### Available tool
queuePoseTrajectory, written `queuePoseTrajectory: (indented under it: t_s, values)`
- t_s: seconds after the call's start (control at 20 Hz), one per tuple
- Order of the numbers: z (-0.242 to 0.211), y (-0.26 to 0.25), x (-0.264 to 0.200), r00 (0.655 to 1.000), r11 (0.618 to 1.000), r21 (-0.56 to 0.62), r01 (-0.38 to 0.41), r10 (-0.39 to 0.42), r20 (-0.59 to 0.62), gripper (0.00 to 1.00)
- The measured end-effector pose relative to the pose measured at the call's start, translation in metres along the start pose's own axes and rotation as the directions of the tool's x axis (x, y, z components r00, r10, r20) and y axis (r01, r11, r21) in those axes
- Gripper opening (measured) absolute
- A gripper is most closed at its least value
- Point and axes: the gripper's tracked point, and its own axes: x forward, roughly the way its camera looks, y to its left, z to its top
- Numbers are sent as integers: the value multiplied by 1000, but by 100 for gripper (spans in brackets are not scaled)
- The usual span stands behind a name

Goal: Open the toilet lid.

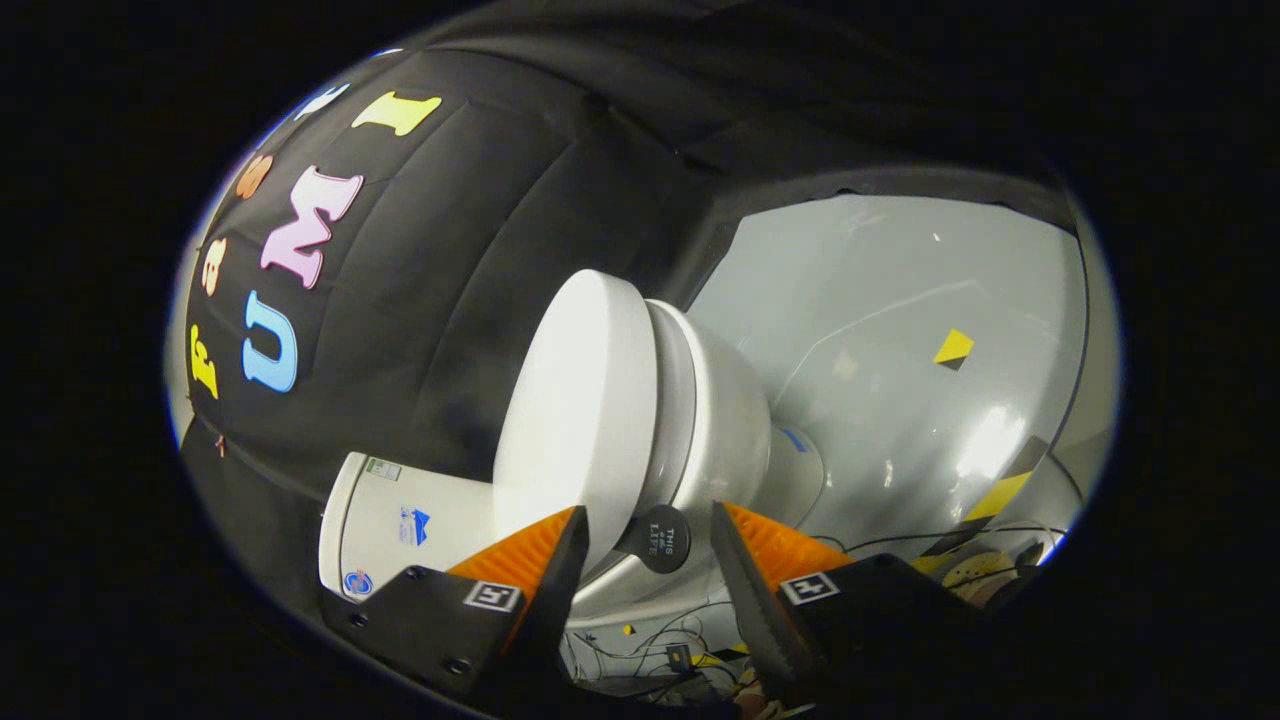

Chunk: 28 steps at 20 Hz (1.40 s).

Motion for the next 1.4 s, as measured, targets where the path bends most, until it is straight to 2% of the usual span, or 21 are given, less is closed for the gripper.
queuePoseTrajectory:
  t_s: [0.1, 0.15, 0.2, 0.25, 0.35, 0.4, 0.45, 0.5, 0.55, 0.7, 0.85, 1.0, 1.1, 1.2, 1.4]
  values:
    - [-5, -1, 10, 1000, 999, 47, -24, 25, -12, 67]
    - [-8, -2, 16, 999, 997, 65, -30, 31, -23, 55]
    - [-13, -2, 19, 999, 996, 75, -38, 41, -34, 55]
    - [-17, -8, 19, 999, 997, 79, -16, 19, -38, 45]
    - [-11, -8, 25, 999, 993, 114, -35, 39, -31, 26]
    - [-9, -10, 22, 999, 992, 120, -36, 40, -32, 25]
    - [5, -7, -1, 998, 989, 132, -63, 64, -7, 24]
    - [-12, -3, 25, 997, 990, 127, -64, 68, -23, 17]
    - [-11, -3, 23, 997, 991, 118, -67, 69, -18, 11]
    - [-11, 0, 22, 998, 996, 74, -59, 60, -22, 11]
    - [-16, 7, 21, 999, 998, -68, -16, 13, -41, 10]
    - [-7, 27, 10, 999, 983, -185, 10, -16, -29, 11]
    - [-2, 45, -1, 999, 956, -290, 40, -43, -5, 11]
    - [-1, 70, -10, 997, 914, -400, 72, -67, 26, 11]
    - [-3, 126, -37, 997, 826, -560, 70, -41, 65, 11]
